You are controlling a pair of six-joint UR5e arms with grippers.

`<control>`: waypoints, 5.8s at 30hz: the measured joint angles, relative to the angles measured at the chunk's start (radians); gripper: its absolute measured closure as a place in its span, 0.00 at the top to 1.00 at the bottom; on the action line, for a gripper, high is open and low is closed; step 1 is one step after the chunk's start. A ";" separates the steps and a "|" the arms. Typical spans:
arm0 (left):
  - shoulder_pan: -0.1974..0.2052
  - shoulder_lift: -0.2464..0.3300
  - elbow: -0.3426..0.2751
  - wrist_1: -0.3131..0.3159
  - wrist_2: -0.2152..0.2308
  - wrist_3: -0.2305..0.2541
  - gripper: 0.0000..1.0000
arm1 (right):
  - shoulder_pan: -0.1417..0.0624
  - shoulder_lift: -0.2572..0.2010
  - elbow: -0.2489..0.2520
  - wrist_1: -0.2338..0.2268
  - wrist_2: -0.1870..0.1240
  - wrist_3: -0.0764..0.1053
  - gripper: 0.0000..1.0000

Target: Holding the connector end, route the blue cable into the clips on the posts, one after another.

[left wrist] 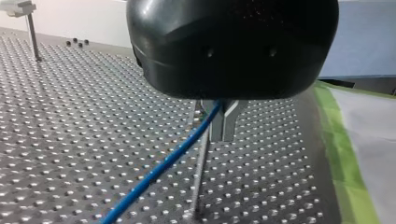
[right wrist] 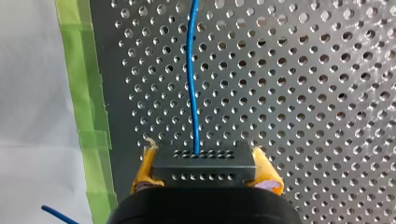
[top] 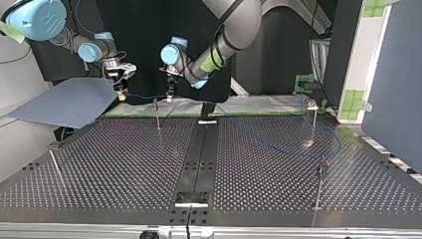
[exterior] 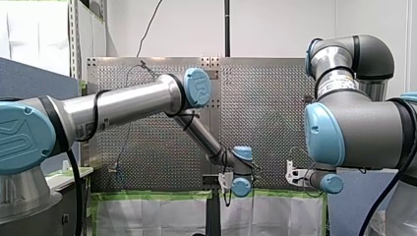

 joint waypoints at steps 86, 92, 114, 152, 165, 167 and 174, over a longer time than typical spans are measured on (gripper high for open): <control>0.089 -0.082 0.169 -0.054 0.114 -0.059 0.00 | 0.050 0.071 -0.231 0.145 -0.008 -0.070 0.00; 0.091 -0.082 0.209 -0.077 0.120 -0.059 0.00 | 0.053 0.071 -0.254 0.169 -0.007 -0.077 0.00; 0.128 -0.083 0.228 -0.115 0.133 -0.059 0.00 | 0.057 0.072 -0.312 0.183 -0.005 -0.042 0.00; 0.129 -0.079 0.236 -0.299 0.160 0.102 1.00 | 0.058 0.073 -0.356 0.194 -0.001 -0.027 0.00; 0.092 -0.022 0.235 -0.416 0.171 0.138 1.00 | 0.057 0.074 -0.356 0.196 -0.001 -0.024 0.00; 0.084 -0.020 0.232 -0.440 0.175 0.137 1.00 | 0.056 0.074 -0.356 0.197 -0.001 -0.024 0.00; 0.064 -0.020 0.221 -0.508 0.174 0.139 1.00 | 0.054 0.074 -0.356 0.198 0.001 -0.024 0.00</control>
